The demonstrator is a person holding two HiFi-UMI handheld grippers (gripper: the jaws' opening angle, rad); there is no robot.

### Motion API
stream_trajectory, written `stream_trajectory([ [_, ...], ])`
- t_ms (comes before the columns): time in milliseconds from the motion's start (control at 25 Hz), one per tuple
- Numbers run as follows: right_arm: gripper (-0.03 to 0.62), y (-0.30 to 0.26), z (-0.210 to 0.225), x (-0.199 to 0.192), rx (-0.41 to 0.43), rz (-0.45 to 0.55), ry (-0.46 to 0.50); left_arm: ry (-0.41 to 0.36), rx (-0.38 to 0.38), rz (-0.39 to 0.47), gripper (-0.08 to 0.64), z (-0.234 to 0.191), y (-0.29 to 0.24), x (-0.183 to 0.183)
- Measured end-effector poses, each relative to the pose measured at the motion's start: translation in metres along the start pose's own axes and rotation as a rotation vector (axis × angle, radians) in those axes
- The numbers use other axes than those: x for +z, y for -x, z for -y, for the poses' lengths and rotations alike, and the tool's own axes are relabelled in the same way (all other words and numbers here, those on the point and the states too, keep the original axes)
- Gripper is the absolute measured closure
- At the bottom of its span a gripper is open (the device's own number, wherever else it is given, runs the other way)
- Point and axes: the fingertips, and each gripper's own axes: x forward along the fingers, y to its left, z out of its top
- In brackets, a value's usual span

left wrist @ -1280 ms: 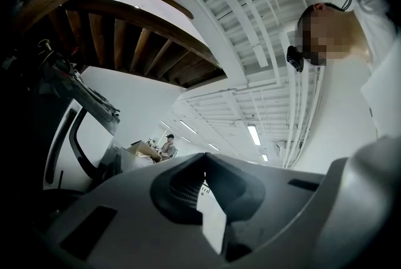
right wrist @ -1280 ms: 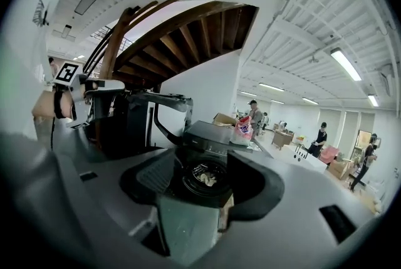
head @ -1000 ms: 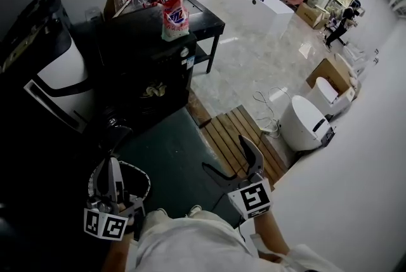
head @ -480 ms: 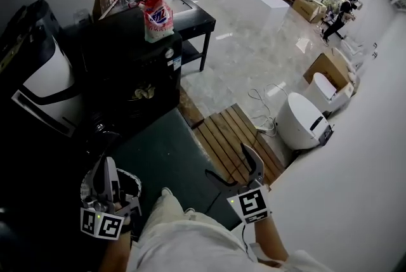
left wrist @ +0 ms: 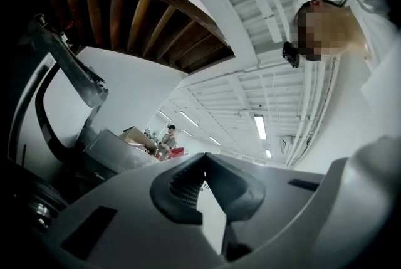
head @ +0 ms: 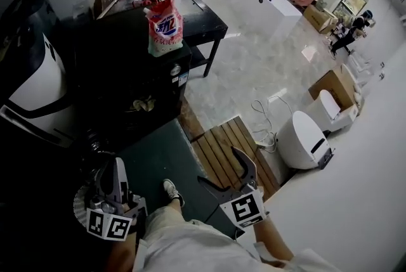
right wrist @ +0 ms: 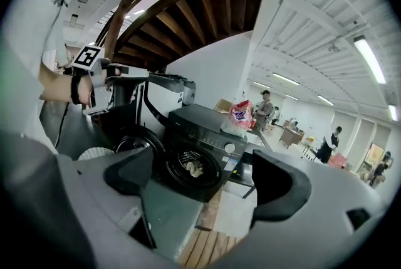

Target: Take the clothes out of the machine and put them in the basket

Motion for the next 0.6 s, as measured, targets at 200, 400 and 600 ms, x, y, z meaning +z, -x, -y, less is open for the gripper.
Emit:
stream_trajectory([
  [200,0.106,-0.073,0.054,0.047,0.028,0.003,0.054,0.054,0.024,0.030,0.546,-0.049,-0.078,-0.003],
  [400,0.106,-0.115,0.089,0.059,0.035,0.029,0.053,0.083,0.033,0.018,0.546,-0.066,-0.124,-0.007],
  [600,0.106,-0.160,0.098,0.064,0.132,0.009,0.056,0.052,0.084,0.018,0.546,-0.079,-0.150,-0.004],
])
